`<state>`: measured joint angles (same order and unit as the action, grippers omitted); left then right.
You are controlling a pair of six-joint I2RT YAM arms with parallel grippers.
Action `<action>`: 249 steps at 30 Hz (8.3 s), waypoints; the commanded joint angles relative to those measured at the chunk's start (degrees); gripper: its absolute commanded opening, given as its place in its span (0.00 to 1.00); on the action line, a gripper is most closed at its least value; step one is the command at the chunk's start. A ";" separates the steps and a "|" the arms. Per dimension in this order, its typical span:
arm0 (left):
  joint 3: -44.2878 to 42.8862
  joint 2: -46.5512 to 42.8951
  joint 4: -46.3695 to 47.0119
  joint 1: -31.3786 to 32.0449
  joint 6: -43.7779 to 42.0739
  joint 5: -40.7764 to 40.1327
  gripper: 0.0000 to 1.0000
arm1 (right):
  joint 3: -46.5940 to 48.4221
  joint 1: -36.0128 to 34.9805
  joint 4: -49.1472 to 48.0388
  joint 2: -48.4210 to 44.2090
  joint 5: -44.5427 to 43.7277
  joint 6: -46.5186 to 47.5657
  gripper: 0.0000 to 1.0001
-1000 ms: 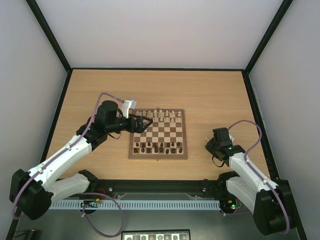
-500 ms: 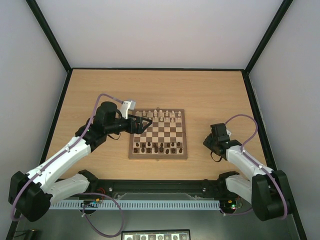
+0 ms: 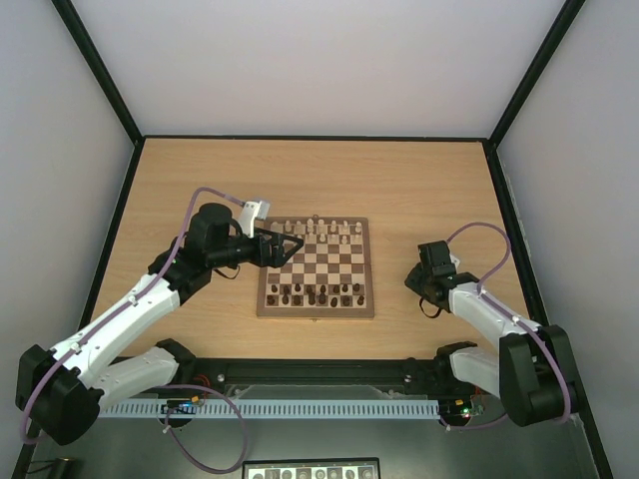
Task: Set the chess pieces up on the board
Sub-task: Pick up the chess piece at the center of the board, then adjust the chess piece.
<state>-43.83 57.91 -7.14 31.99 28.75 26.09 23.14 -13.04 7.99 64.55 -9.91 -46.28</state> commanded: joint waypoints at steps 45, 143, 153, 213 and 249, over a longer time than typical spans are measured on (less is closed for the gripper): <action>-1.95 -3.12 -2.06 0.26 -0.72 -0.54 0.99 | 11.68 -7.03 5.29 15.55 -9.30 4.29 0.26; 15.88 6.56 31.57 2.10 31.41 33.07 0.48 | 31.19 -45.76 9.15 -1.40 18.45 25.90 0.01; 15.50 8.23 30.76 2.12 29.94 32.87 0.43 | 31.24 -46.50 9.73 0.01 18.30 26.18 0.01; 18.41 -11.17 43.92 5.01 57.60 1.95 0.02 | 19.81 -46.86 -24.33 -14.70 9.52 10.22 0.39; 20.18 -14.77 43.51 5.89 58.26 1.57 0.02 | 21.86 -45.73 -26.27 -10.32 9.91 8.05 0.28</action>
<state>-23.40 43.81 34.48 37.63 85.58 27.18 45.34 -59.16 -17.26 55.55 1.02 -37.93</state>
